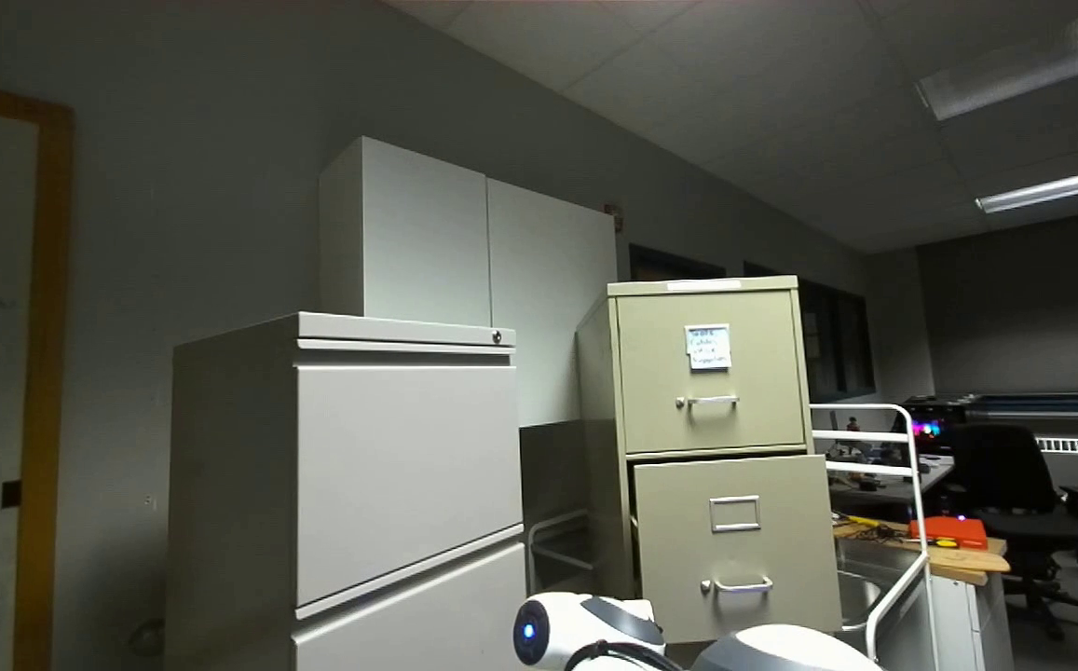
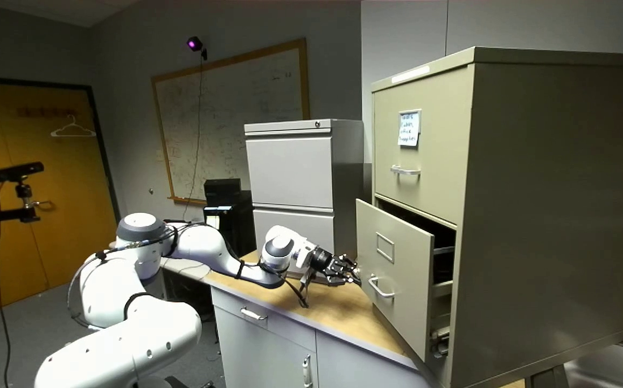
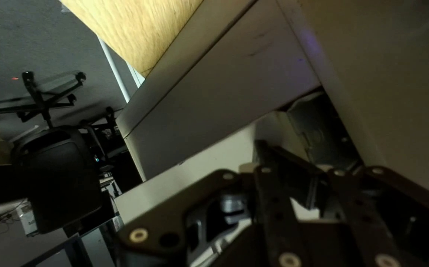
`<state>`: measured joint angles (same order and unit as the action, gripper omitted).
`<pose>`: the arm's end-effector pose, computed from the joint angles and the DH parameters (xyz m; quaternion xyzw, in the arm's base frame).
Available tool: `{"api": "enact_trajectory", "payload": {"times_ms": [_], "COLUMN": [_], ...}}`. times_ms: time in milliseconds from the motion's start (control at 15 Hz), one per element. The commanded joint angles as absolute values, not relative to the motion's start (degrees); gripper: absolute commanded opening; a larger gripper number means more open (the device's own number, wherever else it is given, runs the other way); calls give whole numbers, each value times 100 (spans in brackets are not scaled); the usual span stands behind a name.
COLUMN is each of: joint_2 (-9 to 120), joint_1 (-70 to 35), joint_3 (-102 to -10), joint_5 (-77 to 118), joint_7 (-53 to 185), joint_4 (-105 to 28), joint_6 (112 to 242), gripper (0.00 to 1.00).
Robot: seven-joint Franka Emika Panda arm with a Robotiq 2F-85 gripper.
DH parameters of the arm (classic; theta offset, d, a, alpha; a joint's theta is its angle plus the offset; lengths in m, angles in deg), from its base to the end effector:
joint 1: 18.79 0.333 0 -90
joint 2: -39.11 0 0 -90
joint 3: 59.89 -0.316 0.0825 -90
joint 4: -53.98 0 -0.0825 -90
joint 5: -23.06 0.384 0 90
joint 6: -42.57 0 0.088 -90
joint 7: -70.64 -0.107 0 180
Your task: Close the bottom drawer of the beige file cabinet
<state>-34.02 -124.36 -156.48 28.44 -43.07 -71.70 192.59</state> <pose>0.5726 -0.0435 0.3011 0.4749 -0.6719 0.5146 0.2415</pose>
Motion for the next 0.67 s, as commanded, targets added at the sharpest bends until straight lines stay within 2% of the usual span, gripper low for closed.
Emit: {"api": "enact_trajectory", "payload": {"times_ms": [0,200,333,600], "joint_2": [-3324,-2990,-2590,-1810], "joint_1": [-12930,-12916,-12024,-11303], "joint_3": [-15670,-15752,-15104,-14271], "joint_5": [2991,3132,3057,3101], "joint_7": [-4065,-3821,-3416,-2683], "joint_4": [-6685,-6768,-7266,-7669], "joint_6": [19764,20080,19822,20546], "gripper": [7,8,7,5]}}
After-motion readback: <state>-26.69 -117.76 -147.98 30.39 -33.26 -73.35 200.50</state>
